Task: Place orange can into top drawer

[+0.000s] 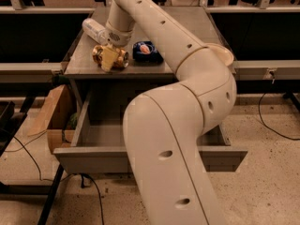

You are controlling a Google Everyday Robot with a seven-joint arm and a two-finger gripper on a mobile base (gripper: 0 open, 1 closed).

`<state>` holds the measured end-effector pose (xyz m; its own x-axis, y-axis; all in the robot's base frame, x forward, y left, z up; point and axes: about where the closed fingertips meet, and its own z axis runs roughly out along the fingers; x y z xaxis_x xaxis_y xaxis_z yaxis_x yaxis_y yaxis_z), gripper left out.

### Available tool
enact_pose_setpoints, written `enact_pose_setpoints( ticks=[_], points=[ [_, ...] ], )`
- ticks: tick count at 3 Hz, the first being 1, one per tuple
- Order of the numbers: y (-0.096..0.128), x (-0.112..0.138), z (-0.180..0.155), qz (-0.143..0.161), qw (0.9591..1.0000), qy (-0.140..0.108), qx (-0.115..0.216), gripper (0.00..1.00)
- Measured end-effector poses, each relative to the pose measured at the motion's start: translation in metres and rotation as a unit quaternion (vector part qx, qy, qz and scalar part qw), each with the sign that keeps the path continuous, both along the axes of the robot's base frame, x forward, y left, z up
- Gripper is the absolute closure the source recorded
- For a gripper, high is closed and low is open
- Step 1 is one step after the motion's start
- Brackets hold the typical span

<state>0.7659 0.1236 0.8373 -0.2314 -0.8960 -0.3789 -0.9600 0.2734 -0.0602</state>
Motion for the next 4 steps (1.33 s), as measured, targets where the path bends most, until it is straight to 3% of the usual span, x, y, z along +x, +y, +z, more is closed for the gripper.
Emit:
enact_pose_setpoints(
  ticks=[1, 2, 3, 4],
  points=[
    [-0.010, -0.004, 0.015, -0.006, 0.9999, -0.016, -0.002, 0.86],
    [-0.033, -0.021, 0.040, -0.003, 0.9992, -0.040, -0.004, 1.00],
    [-0.065, -0.055, 0.061, 0.000, 0.9983, -0.058, -0.003, 1.00],
    [-0.099, -0.093, 0.055, 0.007, 0.9987, -0.049, -0.014, 1.00]
  ],
)
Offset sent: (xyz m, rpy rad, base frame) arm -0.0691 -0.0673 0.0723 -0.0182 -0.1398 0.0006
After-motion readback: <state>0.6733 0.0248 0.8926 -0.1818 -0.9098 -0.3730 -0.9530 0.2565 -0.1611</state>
